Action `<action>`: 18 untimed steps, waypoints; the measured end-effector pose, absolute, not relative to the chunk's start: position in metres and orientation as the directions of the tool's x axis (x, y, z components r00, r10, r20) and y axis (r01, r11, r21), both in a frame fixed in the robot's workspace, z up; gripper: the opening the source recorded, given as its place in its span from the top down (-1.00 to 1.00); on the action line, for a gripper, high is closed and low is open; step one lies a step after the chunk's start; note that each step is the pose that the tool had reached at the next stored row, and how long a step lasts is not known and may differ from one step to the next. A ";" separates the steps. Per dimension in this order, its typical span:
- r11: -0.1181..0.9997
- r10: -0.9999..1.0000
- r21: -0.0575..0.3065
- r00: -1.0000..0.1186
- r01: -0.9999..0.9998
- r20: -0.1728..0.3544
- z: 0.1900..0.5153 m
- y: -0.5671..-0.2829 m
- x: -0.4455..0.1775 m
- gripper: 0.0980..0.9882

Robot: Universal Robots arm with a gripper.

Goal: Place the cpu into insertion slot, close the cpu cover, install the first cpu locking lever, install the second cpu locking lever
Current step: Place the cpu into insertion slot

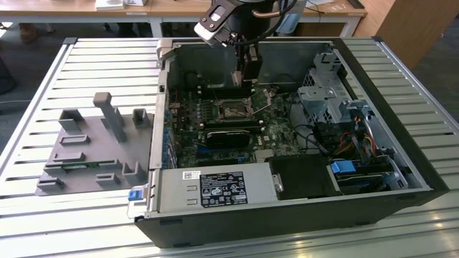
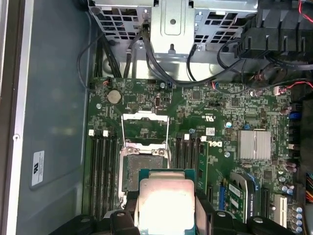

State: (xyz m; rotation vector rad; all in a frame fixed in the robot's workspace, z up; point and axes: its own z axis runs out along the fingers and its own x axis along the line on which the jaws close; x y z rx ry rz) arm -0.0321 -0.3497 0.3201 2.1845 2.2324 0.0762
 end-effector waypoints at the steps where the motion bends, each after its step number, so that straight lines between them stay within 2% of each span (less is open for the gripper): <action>1: 0.021 1.000 0.047 -0.022 0.999 0.022 0.319 -0.350 -0.032 0.01; 18: 0.021 1.000 0.036 -0.022 0.999 0.022 0.307 -0.345 -0.032 0.01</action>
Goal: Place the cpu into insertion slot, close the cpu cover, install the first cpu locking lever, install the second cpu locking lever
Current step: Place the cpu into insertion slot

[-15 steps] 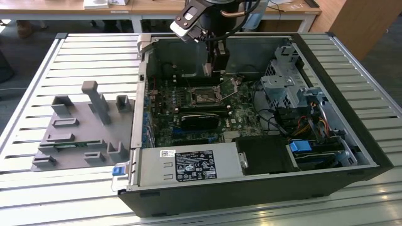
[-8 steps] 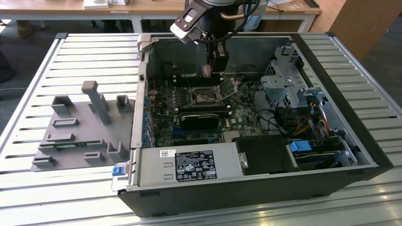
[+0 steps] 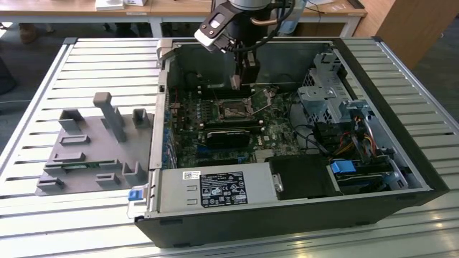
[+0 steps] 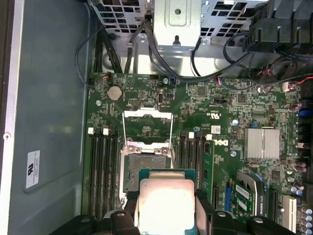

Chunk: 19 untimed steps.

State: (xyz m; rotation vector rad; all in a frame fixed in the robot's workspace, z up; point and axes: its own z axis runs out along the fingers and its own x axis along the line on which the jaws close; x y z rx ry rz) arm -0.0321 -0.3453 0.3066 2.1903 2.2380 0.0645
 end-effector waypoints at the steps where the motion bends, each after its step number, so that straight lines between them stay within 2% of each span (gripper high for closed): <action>1: 0.021 1.000 0.036 -0.022 0.999 0.022 0.306 -0.345 -0.032 0.01; 19: 0.021 1.000 0.033 -0.022 0.999 0.022 0.293 -0.340 -0.032 0.01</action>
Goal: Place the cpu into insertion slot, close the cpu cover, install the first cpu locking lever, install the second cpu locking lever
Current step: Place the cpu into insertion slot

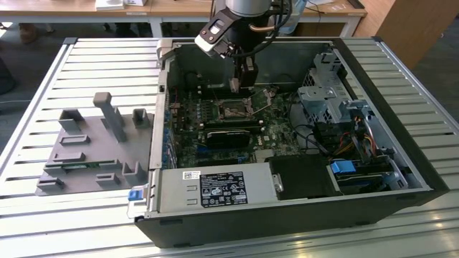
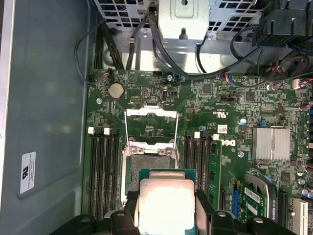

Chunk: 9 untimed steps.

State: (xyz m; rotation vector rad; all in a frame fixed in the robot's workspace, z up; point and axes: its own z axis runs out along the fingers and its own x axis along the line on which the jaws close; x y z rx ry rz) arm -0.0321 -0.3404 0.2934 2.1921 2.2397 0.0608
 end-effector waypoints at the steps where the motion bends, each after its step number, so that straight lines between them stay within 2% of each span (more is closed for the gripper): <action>1: 0.021 1.000 0.033 -0.022 0.999 0.022 0.293 -0.340 -0.032 0.01; 9: 0.021 1.000 0.032 -0.022 0.999 0.022 0.288 -0.339 -0.032 0.01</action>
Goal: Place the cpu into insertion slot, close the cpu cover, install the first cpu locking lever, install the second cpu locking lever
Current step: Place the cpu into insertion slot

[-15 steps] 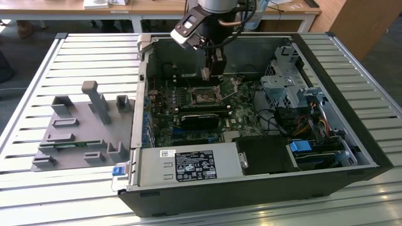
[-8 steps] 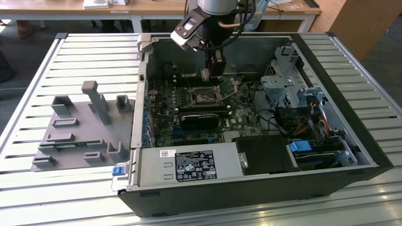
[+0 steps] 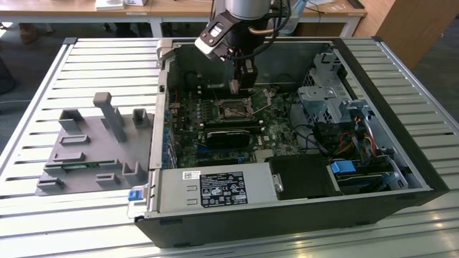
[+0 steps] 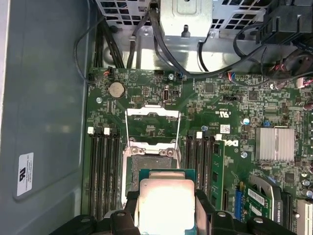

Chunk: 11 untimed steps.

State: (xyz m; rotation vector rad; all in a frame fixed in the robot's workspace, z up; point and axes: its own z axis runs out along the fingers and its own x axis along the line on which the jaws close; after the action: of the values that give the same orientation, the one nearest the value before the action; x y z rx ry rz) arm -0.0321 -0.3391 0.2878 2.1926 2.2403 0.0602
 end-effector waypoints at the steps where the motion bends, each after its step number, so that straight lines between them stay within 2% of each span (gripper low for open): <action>1: 0.021 1.000 0.032 -0.022 0.999 0.022 0.287 -0.339 -0.032 0.01; 11: 0.021 1.000 0.032 -0.022 0.999 0.022 0.281 -0.338 -0.032 0.01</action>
State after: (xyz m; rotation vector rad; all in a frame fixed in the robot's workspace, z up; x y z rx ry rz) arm -0.0321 -0.3382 0.2806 2.1926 2.2402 0.0598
